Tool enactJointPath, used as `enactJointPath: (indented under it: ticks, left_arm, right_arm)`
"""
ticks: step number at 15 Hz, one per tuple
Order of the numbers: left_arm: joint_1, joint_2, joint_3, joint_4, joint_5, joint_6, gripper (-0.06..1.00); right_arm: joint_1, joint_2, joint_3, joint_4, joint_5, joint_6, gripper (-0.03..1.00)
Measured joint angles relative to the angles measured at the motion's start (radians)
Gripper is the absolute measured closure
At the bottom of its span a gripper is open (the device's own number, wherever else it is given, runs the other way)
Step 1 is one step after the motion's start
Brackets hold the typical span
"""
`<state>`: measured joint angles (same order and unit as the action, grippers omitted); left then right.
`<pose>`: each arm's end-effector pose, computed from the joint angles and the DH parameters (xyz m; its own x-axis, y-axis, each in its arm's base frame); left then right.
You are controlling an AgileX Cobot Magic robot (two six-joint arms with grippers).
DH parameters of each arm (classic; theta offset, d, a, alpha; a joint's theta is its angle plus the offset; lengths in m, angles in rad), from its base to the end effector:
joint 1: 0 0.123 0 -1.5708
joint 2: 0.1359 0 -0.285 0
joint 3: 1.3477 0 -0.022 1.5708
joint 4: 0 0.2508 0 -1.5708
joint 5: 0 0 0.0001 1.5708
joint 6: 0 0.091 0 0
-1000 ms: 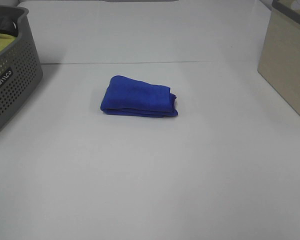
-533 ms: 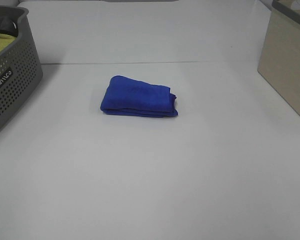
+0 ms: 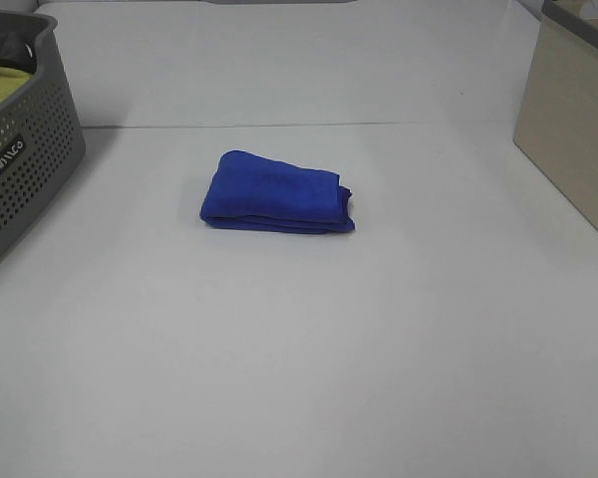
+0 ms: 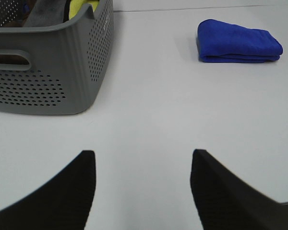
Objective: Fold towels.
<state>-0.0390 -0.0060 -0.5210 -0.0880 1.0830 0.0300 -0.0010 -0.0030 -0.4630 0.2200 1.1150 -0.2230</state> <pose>-0.0096 -0.0067 0.2815 -0.4512 0.0063 -0.8924 0.1030 0.9937 -0.0451 -0.0047 0.0178 0.2644 -0.4997 -0.1216 -0.8576 -0.2299 0.9732 -0.0041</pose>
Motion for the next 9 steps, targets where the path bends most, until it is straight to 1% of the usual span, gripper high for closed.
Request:
enactJointPath:
  ticks: [9]
  left_arm:
    - [0.000,0.000,0.000,0.000,0.000,0.001,0.38]
  right_arm:
    - [0.000,0.000,0.000,0.000,0.000,0.000,0.18]
